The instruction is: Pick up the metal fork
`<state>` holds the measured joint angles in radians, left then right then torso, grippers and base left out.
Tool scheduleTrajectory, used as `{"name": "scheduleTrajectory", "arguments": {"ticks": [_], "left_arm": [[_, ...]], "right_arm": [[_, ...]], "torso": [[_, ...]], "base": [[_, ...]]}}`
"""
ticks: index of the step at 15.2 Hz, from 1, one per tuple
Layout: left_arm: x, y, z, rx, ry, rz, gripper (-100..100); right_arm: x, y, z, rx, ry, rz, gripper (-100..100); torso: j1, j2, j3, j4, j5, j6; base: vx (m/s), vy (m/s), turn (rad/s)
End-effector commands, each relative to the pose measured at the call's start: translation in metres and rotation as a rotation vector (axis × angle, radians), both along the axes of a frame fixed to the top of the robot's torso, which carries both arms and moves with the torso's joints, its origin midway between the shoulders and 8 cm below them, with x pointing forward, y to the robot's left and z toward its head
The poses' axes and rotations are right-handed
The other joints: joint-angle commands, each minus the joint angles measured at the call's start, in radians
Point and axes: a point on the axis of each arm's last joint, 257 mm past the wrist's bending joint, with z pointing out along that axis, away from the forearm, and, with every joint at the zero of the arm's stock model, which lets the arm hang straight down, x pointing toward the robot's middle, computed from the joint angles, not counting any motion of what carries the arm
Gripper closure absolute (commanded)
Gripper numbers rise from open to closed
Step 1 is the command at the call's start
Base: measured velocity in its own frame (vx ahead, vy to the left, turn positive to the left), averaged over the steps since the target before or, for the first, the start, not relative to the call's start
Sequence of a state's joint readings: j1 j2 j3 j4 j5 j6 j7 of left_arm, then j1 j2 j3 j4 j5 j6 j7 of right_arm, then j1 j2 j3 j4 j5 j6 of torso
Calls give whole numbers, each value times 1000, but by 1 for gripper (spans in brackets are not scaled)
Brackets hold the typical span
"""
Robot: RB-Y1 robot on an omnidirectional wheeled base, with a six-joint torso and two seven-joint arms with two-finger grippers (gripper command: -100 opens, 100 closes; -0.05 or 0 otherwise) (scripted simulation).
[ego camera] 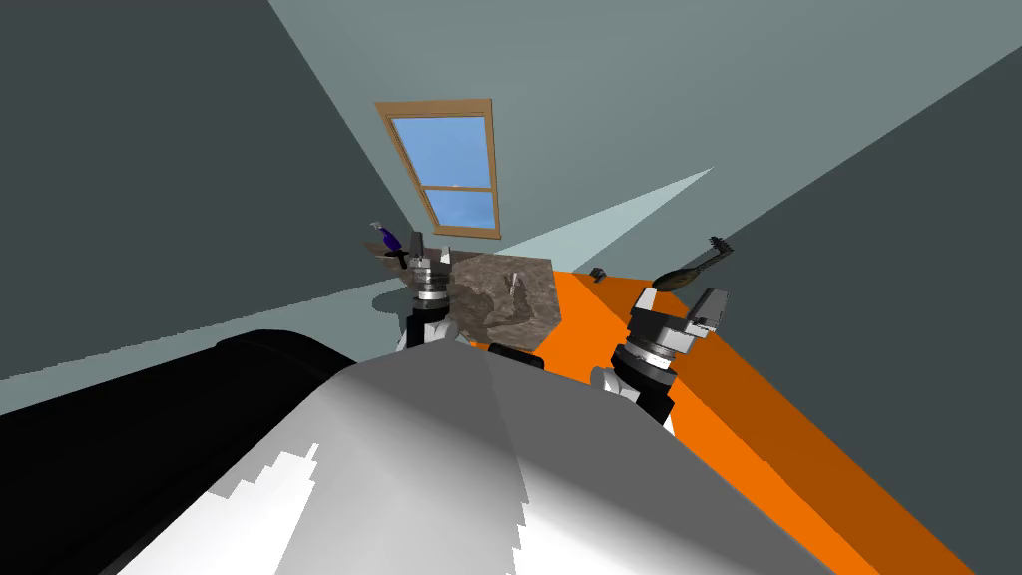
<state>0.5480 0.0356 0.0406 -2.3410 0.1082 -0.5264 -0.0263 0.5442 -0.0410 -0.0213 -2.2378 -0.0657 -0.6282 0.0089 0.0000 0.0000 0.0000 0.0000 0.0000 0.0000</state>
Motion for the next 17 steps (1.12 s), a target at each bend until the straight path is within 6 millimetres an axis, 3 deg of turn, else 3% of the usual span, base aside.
{"name": "scheduleTrajectory", "arguments": {"ticks": [1,4,6,9,17], "left_arm": [[3,-2,-10,40,26,-9,-100],[8,-4,-25,92,65,-18,-100],[12,-3,-47,156,118,-27,-100],[14,-3,-60,200,150,-35,-100],[16,10,-125,391,306,-67,-100]], "right_arm": [[0,0,0,0,0,0,0],[0,0,0,0,0,0,0],[0,0,0,0,0,0,0],[0,0,0,0,0,0,0],[0,0,0,0,0,0,0]], "torso": [[0,0,0,0,0,0],[-10,1,0,0,-2,0],[-14,1,1,0,-3,0],[-15,1,1,0,-3,0],[-14,0,0,0,-3,0]], "base": [[-12,-53,-38],[-12,-166,-38],[-20,-205,-34],[-7,-187,-24],[0,-176,-25]]}}
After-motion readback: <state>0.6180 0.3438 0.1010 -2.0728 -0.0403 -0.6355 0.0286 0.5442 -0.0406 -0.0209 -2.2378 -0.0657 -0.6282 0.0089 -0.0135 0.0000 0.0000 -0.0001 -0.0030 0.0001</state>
